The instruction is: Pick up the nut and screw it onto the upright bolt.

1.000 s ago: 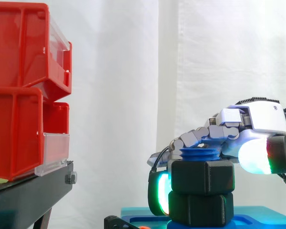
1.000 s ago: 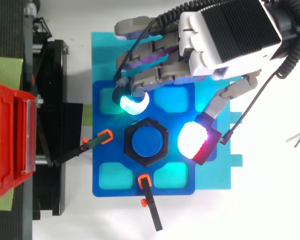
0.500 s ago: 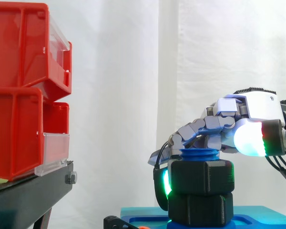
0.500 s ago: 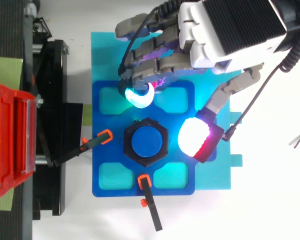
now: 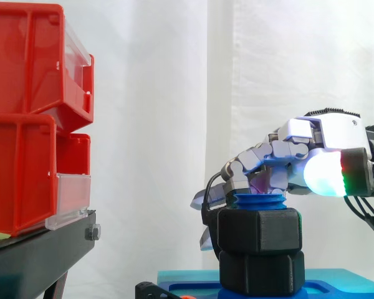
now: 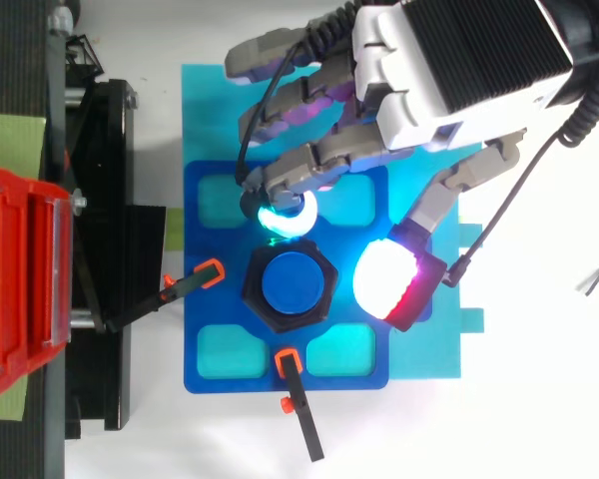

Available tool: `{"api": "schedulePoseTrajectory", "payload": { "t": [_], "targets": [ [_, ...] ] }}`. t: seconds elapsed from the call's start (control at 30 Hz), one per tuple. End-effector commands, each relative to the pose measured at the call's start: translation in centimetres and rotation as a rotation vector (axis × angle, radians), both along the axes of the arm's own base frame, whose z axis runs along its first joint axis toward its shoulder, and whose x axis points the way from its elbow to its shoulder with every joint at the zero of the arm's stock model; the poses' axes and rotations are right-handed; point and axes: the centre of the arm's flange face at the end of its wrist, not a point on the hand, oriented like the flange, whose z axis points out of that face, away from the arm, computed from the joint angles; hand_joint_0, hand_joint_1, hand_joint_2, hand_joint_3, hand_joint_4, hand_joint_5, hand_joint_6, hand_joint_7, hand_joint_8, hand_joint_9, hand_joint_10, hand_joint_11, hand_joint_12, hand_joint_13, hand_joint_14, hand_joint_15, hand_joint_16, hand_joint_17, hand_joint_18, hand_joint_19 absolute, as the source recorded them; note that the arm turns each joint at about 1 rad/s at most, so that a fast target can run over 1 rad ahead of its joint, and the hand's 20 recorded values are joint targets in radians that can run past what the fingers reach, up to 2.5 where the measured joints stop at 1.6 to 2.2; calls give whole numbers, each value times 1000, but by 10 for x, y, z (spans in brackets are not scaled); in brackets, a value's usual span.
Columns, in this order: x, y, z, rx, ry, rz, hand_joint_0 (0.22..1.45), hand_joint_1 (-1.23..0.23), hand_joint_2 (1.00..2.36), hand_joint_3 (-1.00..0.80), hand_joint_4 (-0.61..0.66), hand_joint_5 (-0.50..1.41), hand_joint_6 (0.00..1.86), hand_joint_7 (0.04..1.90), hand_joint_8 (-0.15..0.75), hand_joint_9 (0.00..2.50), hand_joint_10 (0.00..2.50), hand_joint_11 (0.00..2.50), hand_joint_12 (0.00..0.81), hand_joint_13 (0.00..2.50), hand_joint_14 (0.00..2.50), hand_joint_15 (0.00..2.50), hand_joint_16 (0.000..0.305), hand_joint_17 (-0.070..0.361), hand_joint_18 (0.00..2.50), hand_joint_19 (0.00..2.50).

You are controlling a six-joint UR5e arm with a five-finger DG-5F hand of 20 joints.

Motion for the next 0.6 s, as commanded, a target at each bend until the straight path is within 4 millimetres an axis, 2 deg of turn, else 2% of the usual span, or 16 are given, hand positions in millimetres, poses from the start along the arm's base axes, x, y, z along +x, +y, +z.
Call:
{"api": "schedulePoseTrajectory", "payload": {
  "t": [0.0, 0.13, 0.4, 0.57],
  "targets": [
    [4, 1, 8, -1, -15, 2, 431, -299, 1000, -500, 111, -27, 506, 1070, 285, 1328, 5, 159, 357, 722, 2, 78, 39, 89, 279, 87],
    [5, 2, 11, -2, -2, 5, 432, -316, 1000, -500, 124, -28, 506, 1064, 283, 1328, 5, 162, 358, 719, 3, 79, 40, 90, 282, 94],
    [5, 2, 12, -2, 0, 5, 435, -303, 1000, -500, 12, -8, 507, 1104, 283, 1378, 5, 180, 356, 752, 2, 90, 41, 92, 311, 110],
    [5, 2, 13, -2, -5, 5, 436, -316, 1000, -500, 174, -37, 505, 1017, 285, 1368, 5, 196, 355, 767, 3, 104, 42, 94, 339, 139]
  ]
}}
